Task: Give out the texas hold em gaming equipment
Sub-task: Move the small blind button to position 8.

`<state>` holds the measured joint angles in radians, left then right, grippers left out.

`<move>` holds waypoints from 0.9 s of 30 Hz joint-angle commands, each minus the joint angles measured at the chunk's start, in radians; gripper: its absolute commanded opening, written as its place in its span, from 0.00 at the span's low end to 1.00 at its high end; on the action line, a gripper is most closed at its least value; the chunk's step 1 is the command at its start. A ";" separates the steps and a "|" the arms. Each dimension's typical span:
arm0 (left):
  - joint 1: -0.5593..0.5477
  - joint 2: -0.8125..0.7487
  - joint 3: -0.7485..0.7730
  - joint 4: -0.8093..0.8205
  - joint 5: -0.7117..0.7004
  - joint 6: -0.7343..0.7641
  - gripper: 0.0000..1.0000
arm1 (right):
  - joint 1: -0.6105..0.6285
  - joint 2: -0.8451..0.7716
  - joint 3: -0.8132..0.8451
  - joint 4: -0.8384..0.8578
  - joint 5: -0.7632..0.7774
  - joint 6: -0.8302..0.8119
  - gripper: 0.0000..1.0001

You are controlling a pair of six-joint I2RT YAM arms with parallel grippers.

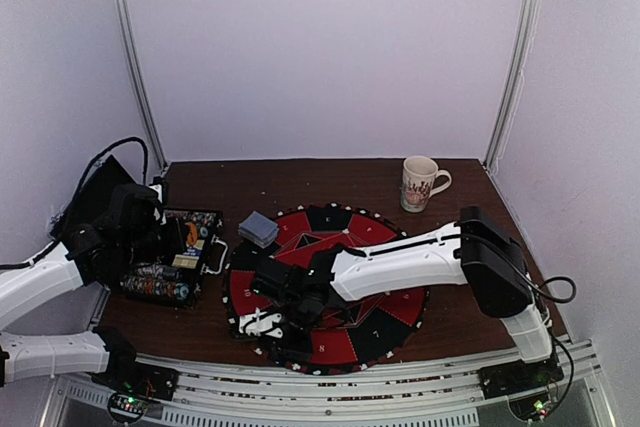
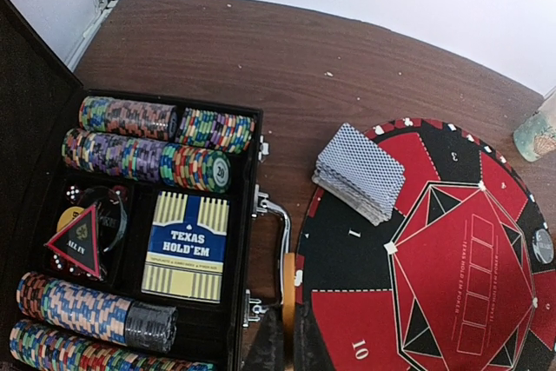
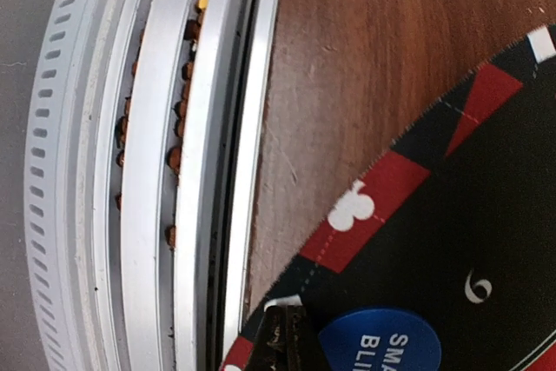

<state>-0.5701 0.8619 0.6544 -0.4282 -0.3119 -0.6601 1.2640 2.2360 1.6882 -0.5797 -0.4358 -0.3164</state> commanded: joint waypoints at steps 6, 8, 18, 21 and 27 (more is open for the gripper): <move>0.006 0.008 0.000 0.031 0.005 0.027 0.00 | -0.125 -0.082 -0.155 -0.055 0.099 0.073 0.00; 0.007 0.011 -0.001 0.032 0.005 0.029 0.00 | -0.125 -0.094 -0.163 -0.069 0.100 0.059 0.00; 0.007 0.005 -0.006 0.032 0.000 0.023 0.00 | -0.099 -0.018 0.067 0.088 -0.057 0.104 0.00; 0.007 0.007 -0.008 0.032 0.002 0.018 0.00 | -0.107 0.064 0.143 0.108 0.015 0.133 0.00; 0.007 0.020 -0.007 0.041 0.005 0.025 0.00 | -0.110 0.149 0.200 0.030 0.103 0.114 0.00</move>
<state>-0.5701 0.8726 0.6544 -0.4278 -0.3111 -0.6449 1.1599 2.3325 1.8763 -0.4778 -0.4164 -0.2058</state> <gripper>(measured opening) 0.024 0.015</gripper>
